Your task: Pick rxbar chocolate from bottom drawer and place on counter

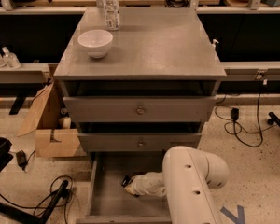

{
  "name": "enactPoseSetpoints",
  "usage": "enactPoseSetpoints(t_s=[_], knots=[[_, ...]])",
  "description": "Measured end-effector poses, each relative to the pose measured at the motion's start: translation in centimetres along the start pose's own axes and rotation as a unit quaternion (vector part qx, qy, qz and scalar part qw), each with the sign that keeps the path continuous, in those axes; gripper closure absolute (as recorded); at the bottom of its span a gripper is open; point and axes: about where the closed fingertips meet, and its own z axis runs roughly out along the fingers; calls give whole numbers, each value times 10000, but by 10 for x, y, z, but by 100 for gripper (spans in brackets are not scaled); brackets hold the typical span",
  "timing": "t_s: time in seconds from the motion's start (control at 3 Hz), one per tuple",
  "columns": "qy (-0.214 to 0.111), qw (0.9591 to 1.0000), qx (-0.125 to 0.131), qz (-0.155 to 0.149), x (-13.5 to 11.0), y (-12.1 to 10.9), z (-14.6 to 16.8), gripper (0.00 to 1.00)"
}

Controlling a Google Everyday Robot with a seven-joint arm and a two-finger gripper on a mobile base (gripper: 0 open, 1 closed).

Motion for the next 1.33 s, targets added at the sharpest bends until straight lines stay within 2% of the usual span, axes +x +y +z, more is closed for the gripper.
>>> enactPoseSetpoints(t_s=[0.33,0.67,1.0,1.33], knots=[[1,10000,-4,-1,-1,1,-1,100],[0,10000,-5,-1,-1,1,-1,100],[-188,9995,-216,-132,-18,0,-35,100],[-391,9986,-249,-241,-43,-11,-108,100]])
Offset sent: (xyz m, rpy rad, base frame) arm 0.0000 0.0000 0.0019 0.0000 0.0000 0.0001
